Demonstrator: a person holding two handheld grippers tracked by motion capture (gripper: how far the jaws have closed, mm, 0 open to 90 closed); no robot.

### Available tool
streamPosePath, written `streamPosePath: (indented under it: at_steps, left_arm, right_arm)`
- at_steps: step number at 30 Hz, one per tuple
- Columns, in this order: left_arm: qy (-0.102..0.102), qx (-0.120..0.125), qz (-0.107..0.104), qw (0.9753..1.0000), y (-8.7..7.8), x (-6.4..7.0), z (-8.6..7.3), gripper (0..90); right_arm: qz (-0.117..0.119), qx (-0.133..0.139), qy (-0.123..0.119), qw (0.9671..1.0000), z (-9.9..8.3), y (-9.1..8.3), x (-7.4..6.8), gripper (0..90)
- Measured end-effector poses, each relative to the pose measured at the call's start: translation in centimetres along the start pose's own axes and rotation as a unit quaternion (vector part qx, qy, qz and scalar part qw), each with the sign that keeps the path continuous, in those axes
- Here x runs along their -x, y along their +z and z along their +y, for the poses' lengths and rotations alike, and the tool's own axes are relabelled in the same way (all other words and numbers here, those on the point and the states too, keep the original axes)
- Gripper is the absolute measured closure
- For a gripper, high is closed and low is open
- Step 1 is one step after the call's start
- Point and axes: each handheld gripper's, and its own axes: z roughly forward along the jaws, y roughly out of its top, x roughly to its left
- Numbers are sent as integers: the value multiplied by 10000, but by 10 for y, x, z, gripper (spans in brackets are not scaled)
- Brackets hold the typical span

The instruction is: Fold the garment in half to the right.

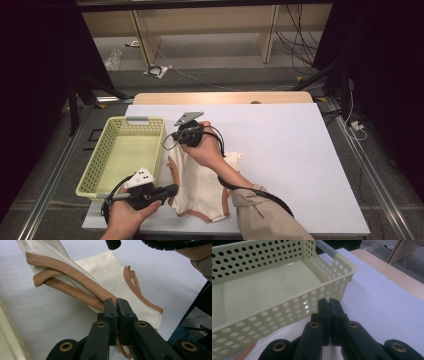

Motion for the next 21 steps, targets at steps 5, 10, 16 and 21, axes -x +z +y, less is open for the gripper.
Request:
streamPosePath:
  at_steps: [5, 10, 16, 21]
  left_arm:
    - [45, -22, -22, 10000, 3, 2, 1, 867]
    - [79, -44, -63, 9999, 7, 5, 2, 868]
    - [97, -27, -127, 9999, 10, 8, 3, 867]
    - [121, -62, -154, 9998, 12, 10, 2, 867]
  right_arm:
    - [-24, 16, 26, 10000, -3, -3, 2, 893]
    - [-49, 36, 86, 9999, -8, -6, 4, 893]
    - [-85, 69, 125, 9999, -11, -11, 5, 894]
    - [-113, 49, 82, 9999, -13, -16, 6, 894]
